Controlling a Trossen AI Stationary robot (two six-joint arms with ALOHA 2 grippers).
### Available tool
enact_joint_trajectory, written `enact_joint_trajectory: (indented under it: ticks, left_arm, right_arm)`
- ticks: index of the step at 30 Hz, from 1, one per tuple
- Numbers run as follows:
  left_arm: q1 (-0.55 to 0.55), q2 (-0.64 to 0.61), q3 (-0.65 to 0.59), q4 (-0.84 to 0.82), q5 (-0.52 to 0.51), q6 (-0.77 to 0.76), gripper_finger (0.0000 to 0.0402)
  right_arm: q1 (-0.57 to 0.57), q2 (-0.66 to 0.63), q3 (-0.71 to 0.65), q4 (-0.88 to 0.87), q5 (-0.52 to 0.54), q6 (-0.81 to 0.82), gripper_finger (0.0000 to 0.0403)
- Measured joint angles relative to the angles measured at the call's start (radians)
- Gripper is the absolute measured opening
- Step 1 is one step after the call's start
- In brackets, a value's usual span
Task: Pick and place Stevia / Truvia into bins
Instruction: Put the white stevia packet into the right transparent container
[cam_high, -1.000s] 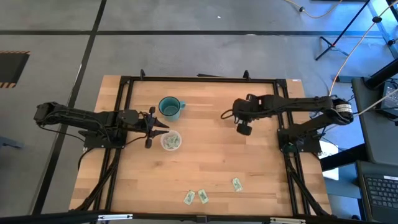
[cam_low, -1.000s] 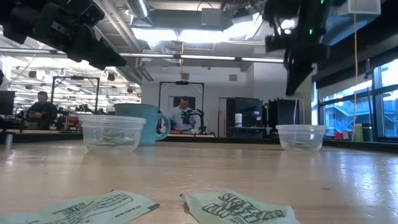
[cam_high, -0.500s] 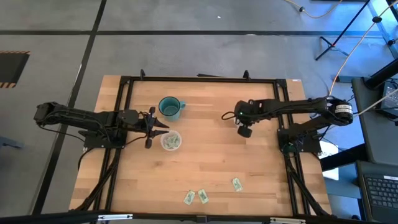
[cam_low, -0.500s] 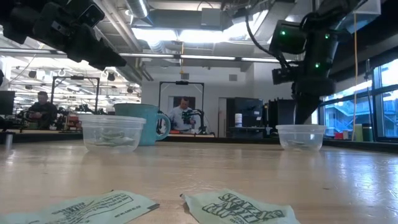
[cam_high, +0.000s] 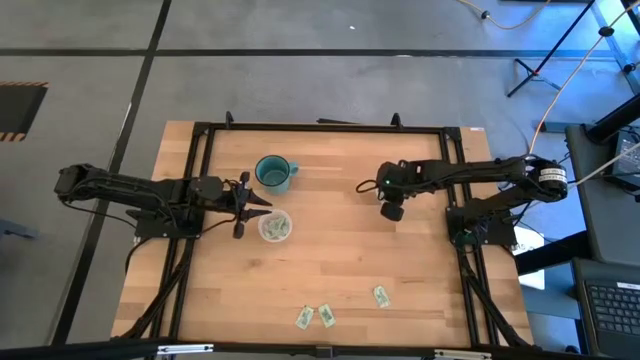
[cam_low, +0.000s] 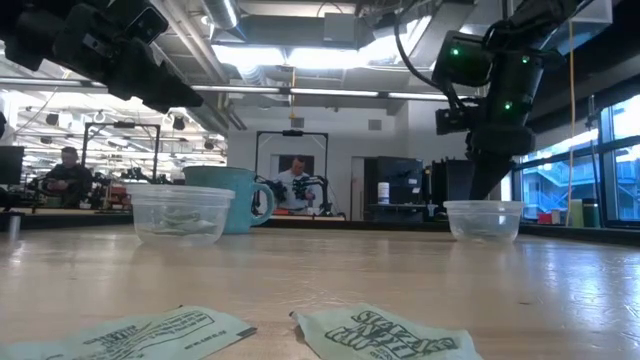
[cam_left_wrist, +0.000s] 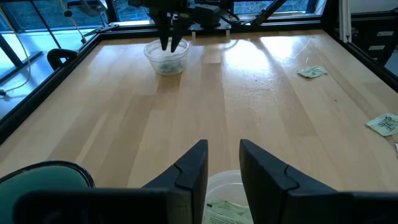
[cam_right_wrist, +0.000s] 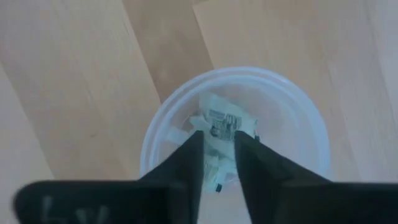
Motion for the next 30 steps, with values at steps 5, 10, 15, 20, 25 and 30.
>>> enact_joint_trajectory:
  ticks: [5, 10, 15, 20, 25, 30]
  left_arm:
    - [0.000, 0.000, 0.000, 0.000, 0.001, -0.003, 0.0086]
    - [0.000, 0.000, 0.000, 0.000, 0.001, -0.003, 0.0086]
    - [0.000, 0.000, 0.000, 0.000, 0.003, -0.003, 0.0086]
    - [0.000, 0.000, 0.000, 0.000, 0.003, -0.003, 0.0086]
    - [0.000, 0.000, 0.000, 0.000, 0.002, -0.024, 0.0086]
    - [0.000, 0.000, 0.000, 0.000, 0.001, -0.011, 0.0086]
  right_arm:
    - [0.006, 0.000, 0.085, -0.111, -0.001, 0.080, 0.0134]
    - [0.106, -0.001, 0.191, -0.159, -0.222, 0.046, 0.0141]
    - [0.275, -0.001, 0.216, -0.050, -0.394, 0.055, 0.0141]
    - [0.418, 0.000, 0.211, 0.008, -0.394, 0.131, 0.0141]
    - [0.543, 0.008, 0.211, 0.020, -0.288, 0.251, 0.0138]
    - [0.659, 0.048, 0.210, 0.084, -0.188, 0.383, 0.0127]
